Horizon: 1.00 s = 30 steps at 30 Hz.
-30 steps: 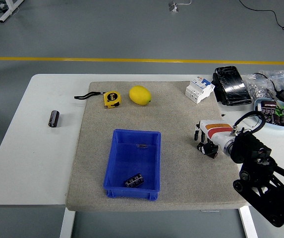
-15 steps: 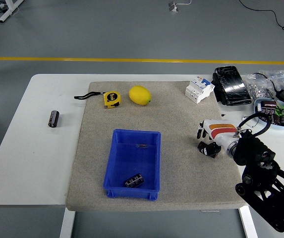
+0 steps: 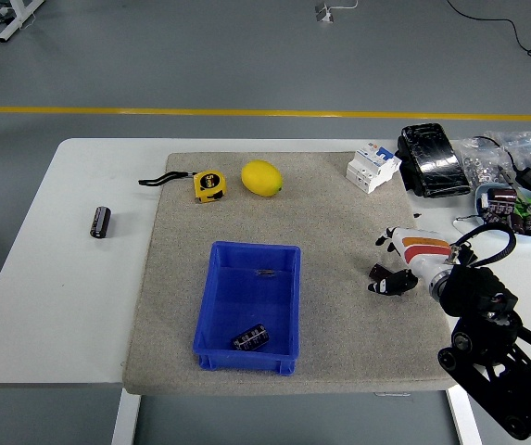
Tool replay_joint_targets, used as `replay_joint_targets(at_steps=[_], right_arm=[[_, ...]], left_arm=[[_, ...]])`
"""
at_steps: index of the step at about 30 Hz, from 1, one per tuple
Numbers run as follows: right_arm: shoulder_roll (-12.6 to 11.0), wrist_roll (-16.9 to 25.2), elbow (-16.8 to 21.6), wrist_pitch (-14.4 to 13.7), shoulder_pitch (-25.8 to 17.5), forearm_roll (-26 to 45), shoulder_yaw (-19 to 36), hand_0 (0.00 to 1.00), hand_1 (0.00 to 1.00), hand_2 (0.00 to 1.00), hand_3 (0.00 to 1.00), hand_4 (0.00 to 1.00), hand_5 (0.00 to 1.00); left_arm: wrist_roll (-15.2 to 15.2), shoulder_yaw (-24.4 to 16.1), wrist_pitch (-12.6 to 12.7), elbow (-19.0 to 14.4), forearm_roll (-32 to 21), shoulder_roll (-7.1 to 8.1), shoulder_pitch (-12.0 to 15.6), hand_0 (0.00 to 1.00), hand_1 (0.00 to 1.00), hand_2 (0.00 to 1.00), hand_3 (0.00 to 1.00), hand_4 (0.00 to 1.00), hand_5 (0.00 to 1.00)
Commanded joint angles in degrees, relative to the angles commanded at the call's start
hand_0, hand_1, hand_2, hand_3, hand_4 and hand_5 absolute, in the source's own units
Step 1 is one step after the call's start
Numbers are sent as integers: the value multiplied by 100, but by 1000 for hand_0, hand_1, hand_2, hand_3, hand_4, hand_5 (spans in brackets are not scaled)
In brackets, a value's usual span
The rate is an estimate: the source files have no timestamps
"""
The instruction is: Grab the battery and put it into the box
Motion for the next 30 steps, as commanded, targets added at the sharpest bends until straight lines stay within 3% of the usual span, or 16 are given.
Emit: replay_joint_targets(at_steps=[15, 16, 21, 22, 27, 28, 30], right_arm=[[185, -23, -249, -175, -267, -22, 306, 531, 416, 452, 459, 871, 124], [187, -17, -277, -198, -267, -14, 302, 489, 392, 427, 438, 794, 65], [187, 16, -342, -330, -254, 28, 281, 489, 392, 427, 438, 794, 65], [185, 25, -348, -363, -247, 42, 278, 445, 378, 407, 425, 808, 2], [178, 58, -403, -443, -205, 46, 265, 445, 378, 407, 425, 808, 2], [177, 61, -415, -440, -199, 45, 264, 389, 362, 390, 416, 824, 2], [174, 71, -454, -440, -187, 36, 259, 389, 362, 390, 416, 824, 2]], left_arm=[[11, -1, -17, -3, 32, -1, -7, 582, 520, 546, 647, 639, 746], [13, -1, -18, -3, 37, -2, -8, 581, 518, 545, 647, 637, 746], [13, -3, -15, -4, 39, -7, -13, 581, 518, 545, 647, 637, 746], [11, 0, -15, -4, 36, -6, -15, 581, 517, 545, 646, 637, 748], [14, -5, -23, -5, 56, -5, -23, 581, 517, 545, 646, 637, 748], [14, -3, -24, -5, 55, -5, -24, 582, 519, 546, 646, 637, 749], [13, 0, -26, -6, 53, -4, -25, 582, 519, 546, 646, 637, 749]])
